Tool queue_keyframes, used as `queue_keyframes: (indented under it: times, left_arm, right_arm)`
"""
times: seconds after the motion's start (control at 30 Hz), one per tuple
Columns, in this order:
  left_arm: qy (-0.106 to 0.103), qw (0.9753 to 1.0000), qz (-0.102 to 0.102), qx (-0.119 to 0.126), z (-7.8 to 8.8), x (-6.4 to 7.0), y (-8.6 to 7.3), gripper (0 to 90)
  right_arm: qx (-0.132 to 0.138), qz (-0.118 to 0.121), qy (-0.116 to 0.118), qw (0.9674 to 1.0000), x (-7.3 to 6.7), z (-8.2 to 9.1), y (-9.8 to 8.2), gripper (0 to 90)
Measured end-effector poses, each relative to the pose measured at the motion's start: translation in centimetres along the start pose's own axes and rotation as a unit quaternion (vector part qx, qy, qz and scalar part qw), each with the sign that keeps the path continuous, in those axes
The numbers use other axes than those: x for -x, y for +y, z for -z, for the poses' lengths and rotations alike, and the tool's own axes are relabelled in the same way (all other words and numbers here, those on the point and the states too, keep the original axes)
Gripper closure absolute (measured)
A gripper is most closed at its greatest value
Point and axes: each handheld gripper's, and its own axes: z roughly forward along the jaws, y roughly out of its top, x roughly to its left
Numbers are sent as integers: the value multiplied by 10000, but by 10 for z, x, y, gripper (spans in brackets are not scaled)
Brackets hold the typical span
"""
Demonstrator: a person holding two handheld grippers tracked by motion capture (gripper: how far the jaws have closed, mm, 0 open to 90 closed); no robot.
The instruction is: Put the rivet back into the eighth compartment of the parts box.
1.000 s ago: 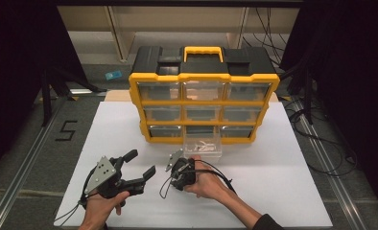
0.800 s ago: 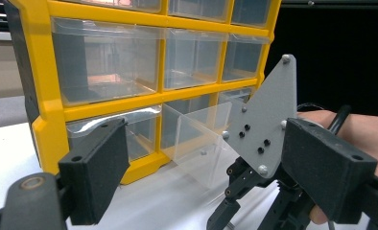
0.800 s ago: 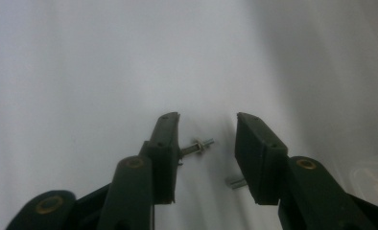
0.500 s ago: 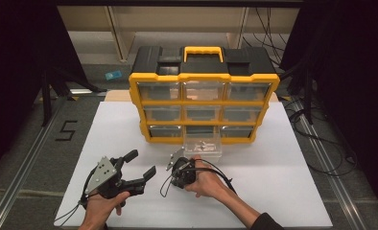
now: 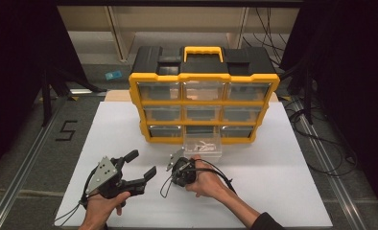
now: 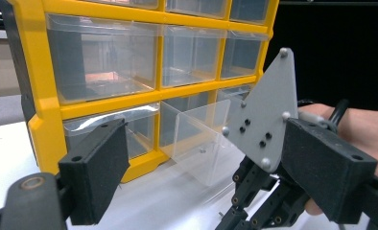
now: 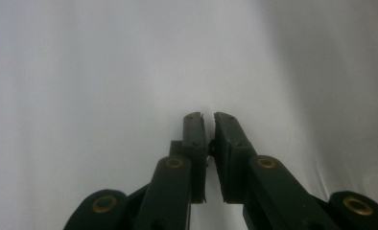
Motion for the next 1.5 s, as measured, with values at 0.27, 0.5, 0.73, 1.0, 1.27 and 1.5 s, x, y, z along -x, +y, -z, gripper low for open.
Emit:
queue_keyframes:
  times: [0.27, 0.5, 0.73, 1.0, 1.27, 1.5]
  left_arm:
    - [-3, 10000, -10, 10, 0, 0, 0, 164]
    - [0, 10000, -11, 10, 0, 0, 0, 164]
    - [8, 10000, 2, 22, 0, 0, 0, 164]
    - [-13, 10000, -17, 0, -1, 0, 0, 165]
    - [-41, 10000, -1, 47, -2, 0, 0, 165]
    - [-53, 10000, -8, 37, -2, 1, 0, 165]
  right_arm:
    - [327, 24, -98, 9994, 2, 19, 5, 841]
    - [445, 43, -224, 9988, 2, 30, 6, 841]
    - [717, 169, -296, 9968, 2, 52, 10, 841]
    - [938, 153, -420, 9946, 3, 73, 11, 841]
    - [1123, 123, -522, 9922, 7, 89, 9, 841]
    - [1238, 85, -611, 9904, 12, 97, 7, 840]
